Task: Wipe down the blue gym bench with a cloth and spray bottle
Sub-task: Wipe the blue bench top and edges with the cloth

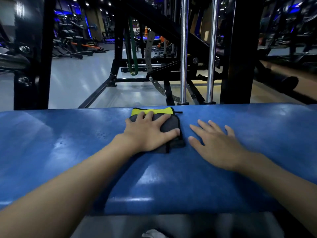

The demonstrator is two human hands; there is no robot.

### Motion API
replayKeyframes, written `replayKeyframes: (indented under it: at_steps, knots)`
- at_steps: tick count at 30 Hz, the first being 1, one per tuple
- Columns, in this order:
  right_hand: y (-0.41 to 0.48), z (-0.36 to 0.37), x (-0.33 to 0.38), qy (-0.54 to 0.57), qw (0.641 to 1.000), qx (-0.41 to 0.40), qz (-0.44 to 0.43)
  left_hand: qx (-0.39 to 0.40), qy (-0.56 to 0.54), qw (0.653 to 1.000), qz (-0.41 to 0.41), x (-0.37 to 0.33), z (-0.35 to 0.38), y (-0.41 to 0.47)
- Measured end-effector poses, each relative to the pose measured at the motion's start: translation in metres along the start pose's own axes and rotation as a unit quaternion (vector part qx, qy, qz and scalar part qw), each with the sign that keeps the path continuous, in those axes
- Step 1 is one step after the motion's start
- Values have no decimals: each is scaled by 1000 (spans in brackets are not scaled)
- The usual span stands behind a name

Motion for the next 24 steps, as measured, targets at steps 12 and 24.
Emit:
replayKeyframes:
  at_steps: [12, 24]
  knots:
    - [-2, -2, -1, 14, 1000, -14, 16, -3, -3, 1000, -2, 28, 0, 53]
    - [-10, -8, 1, 18, 999, -19, 21, -35, 32, 997, 63, -22, -1, -126]
Point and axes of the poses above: each hand's wrist, its own y-axis towards the middle knuckle, its own z-axis out of the palm, x = y × z, the point moved 8 cm from there along y, towards the middle knuckle, and after that the axes turned 10 degrees about z, right-handed, at the moved point
